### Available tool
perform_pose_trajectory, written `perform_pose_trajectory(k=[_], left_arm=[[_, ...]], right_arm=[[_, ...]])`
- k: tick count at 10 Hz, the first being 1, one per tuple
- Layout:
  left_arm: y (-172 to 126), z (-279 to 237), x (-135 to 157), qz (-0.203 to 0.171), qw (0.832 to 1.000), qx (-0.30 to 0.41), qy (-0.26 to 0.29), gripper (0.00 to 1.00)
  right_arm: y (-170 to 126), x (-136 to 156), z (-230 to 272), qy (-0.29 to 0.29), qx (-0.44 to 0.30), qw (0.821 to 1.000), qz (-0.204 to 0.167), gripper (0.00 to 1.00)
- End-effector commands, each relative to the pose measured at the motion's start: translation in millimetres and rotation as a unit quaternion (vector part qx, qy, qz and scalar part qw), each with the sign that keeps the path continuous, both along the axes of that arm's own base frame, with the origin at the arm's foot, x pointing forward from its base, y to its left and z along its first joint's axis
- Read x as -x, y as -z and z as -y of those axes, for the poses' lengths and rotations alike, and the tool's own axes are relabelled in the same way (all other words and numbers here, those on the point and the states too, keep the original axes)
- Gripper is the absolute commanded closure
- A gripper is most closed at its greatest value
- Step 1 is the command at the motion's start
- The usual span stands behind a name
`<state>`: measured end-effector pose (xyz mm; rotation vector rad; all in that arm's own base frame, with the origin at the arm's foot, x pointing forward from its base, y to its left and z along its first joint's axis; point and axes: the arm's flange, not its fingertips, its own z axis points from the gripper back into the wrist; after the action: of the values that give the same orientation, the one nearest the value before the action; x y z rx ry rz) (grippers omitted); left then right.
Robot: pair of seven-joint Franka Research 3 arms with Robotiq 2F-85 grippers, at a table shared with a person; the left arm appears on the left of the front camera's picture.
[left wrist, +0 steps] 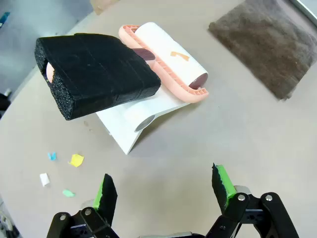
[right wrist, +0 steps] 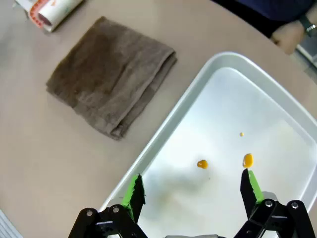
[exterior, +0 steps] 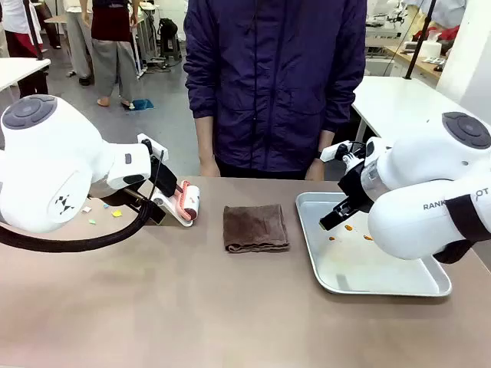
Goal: Clean the surface of the table.
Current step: Hold the Lint Roller with your left hand and the towel with your right hand.
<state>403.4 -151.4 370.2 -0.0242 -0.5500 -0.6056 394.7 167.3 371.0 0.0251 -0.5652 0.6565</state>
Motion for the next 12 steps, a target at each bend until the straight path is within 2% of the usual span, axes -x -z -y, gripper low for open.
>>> perform_pose_trajectory(k=[1, 12], left_arm=[[-0.1, 0.0, 0.0, 0.0, 1.0, 0.0, 0.0, 0.0], [-0.1, 0.0, 0.0, 0.0, 1.0, 0.0, 0.0, 0.0]], right_arm=[[-0.1, 0.0, 0.0, 0.0, 0.0, 1.0, 0.0, 0.0], [-0.1, 0.0, 0.0, 0.0, 0.0, 1.0, 0.0, 0.0]])
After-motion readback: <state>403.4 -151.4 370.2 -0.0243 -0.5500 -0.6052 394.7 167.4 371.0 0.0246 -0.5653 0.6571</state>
